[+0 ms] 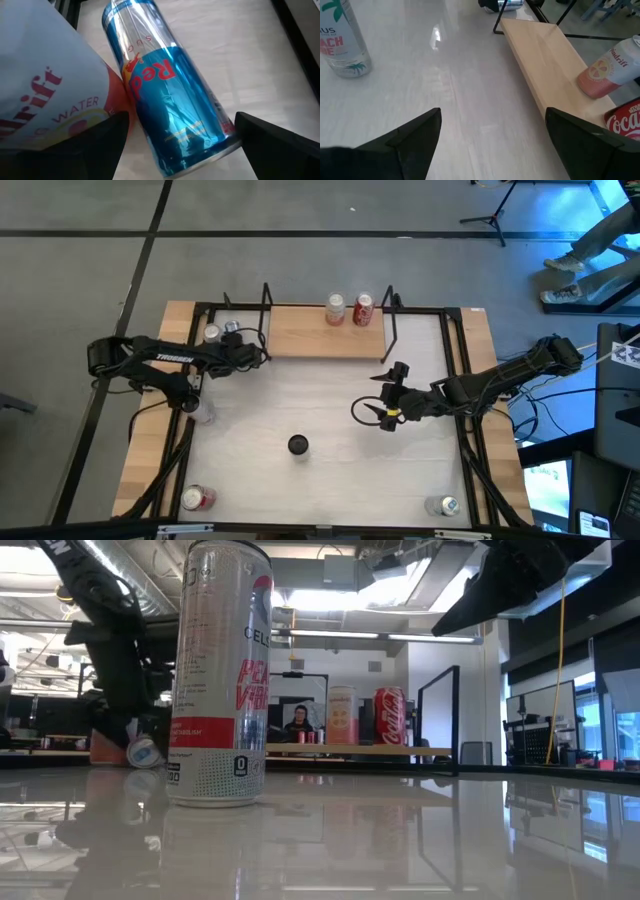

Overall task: Place canned beverage on shelf
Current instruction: Adjust the top blue soda can

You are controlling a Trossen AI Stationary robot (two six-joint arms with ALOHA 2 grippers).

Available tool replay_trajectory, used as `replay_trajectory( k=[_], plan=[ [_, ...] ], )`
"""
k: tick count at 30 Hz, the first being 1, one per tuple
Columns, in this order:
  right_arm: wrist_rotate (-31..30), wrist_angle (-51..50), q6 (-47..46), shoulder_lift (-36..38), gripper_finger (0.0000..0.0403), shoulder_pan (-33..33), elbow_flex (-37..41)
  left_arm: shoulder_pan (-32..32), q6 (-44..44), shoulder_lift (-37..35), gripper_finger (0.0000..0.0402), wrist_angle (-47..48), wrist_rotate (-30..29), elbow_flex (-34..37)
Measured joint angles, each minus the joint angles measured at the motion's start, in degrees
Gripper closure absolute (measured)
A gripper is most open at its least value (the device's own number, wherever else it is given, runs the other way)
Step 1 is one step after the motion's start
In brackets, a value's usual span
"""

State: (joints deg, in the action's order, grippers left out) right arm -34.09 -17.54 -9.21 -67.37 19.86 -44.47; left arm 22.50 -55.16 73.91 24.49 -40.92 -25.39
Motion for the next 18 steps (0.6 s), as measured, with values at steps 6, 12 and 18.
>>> replay_trajectory(
  k=[6,12,18],
  plan=[
    [0.0,0.2,0.0,0.0,0.0049,0.0,0.0,0.0,0.1,0.0,0.0068,-0.3,-0.3,0.3],
    [0.0,0.2,0.1,0.0,0.0049,0.0,0.0,0.0,0.4,0.0,0.012,-0.3,-0.6,0.3],
    [0.0,0.2,0.1,0.0,0.0049,0.0,0.0,0.0,1.3,0.0,0.0159,-0.3,-0.6,0.3]
  ],
)
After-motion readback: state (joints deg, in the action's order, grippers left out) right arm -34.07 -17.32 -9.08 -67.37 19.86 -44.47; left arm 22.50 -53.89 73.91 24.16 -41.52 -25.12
